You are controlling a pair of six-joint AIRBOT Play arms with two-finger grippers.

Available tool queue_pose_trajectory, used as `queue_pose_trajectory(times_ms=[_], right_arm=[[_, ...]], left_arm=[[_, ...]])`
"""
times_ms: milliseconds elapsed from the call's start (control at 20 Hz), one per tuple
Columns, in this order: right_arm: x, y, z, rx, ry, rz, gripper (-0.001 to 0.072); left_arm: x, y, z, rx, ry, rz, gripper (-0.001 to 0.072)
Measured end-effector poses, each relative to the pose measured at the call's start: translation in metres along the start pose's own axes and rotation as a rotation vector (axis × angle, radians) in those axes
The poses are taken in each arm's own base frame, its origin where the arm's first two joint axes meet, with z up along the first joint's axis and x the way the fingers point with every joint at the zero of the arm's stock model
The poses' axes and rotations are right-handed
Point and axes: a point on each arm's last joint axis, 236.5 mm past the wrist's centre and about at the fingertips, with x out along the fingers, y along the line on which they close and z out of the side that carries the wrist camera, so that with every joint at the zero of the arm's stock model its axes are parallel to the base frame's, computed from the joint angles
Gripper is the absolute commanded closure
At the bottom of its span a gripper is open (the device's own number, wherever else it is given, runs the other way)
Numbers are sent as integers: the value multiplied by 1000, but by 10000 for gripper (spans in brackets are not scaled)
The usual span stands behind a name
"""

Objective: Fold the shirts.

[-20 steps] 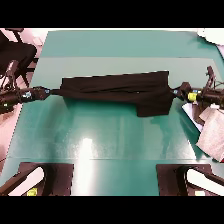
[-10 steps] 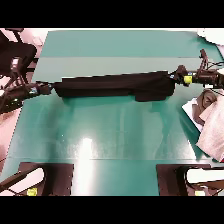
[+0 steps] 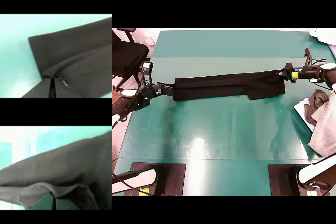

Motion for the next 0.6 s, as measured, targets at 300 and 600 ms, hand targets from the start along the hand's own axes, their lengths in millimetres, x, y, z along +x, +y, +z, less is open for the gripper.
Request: queue_pose_trajectory(times_ms=[300, 600], right_arm=[[16, -20, -4, 31, 28, -9, 690], [20, -28, -3, 36, 23, -20, 689]], left_arm=[[13, 12, -17, 40, 36, 42, 683], [27, 14, -16, 80, 31, 29, 682]])
